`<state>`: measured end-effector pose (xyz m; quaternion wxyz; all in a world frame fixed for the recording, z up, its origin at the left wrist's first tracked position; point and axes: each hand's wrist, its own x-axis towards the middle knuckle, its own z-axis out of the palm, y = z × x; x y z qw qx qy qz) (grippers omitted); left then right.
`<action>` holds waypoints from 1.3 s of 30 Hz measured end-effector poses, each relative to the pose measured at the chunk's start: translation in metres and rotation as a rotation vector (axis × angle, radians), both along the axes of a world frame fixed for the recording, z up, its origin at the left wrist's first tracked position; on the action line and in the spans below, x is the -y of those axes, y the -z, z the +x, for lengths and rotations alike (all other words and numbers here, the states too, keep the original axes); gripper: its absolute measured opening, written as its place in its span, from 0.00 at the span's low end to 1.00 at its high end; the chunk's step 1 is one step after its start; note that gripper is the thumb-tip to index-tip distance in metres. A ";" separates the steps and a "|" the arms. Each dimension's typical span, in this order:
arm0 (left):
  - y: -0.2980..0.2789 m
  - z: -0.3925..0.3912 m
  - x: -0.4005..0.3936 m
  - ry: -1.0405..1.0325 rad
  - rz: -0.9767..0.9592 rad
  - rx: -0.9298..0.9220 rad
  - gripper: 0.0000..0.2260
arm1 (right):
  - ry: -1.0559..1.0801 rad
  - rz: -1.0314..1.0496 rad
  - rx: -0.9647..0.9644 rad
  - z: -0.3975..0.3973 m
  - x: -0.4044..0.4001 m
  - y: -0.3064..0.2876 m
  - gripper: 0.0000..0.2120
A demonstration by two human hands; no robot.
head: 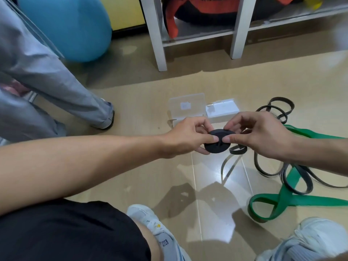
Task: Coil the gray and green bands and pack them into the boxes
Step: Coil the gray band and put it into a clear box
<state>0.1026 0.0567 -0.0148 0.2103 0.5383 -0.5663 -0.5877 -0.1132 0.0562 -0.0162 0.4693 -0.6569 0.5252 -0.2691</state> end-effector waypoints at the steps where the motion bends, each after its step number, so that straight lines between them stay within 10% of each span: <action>1: -0.001 0.000 0.000 0.016 0.003 0.020 0.07 | -0.001 0.001 -0.016 0.000 -0.001 0.001 0.09; 30: -0.002 -0.009 0.007 0.071 -0.224 0.454 0.05 | -0.266 0.132 -0.328 -0.005 0.006 -0.001 0.04; 39: -0.010 -0.013 0.001 -0.194 -0.404 0.144 0.08 | -0.278 0.349 -0.195 -0.021 0.029 0.002 0.14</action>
